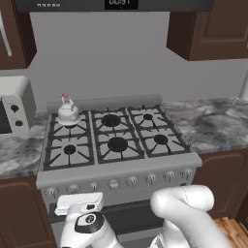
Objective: Turn on the rear left burner of the stove.
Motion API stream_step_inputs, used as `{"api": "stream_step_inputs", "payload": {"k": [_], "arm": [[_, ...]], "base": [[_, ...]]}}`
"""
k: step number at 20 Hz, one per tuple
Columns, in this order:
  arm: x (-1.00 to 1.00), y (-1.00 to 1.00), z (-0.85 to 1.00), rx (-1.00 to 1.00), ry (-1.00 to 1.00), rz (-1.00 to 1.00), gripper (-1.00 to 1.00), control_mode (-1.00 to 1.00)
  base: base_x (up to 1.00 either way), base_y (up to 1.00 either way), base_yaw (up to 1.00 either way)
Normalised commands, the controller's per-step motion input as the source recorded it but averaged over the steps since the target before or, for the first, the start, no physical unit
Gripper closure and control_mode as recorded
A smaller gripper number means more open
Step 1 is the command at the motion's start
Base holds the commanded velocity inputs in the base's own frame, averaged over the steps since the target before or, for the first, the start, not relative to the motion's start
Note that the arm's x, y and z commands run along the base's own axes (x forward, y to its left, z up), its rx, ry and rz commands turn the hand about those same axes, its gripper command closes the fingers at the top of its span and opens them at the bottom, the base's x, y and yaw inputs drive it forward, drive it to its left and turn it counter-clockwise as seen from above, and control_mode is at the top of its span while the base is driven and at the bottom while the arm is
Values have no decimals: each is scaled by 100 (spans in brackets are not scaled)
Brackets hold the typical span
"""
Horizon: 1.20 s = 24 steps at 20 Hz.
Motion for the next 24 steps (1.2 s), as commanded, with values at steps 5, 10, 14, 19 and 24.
{"api": "stream_step_inputs", "payload": {"k": [5, 10, 14, 19, 24], "arm": [[0, 7, -19, -3, 2, 0, -100, -100], [18, 1, -24, -1, 4, 0, -100, -100], [32, 0, -41, 0, 0, 0, -100, -100], [35, 6, -44, 0, 0, 1, -100, -100], [36, 24, -31, 0, 0, 0, -100, -100]], "base": [[0, 0, 0], [0, 0, 0], [0, 0, 0], [0, 0, 0], [0, 0, 0]]}}
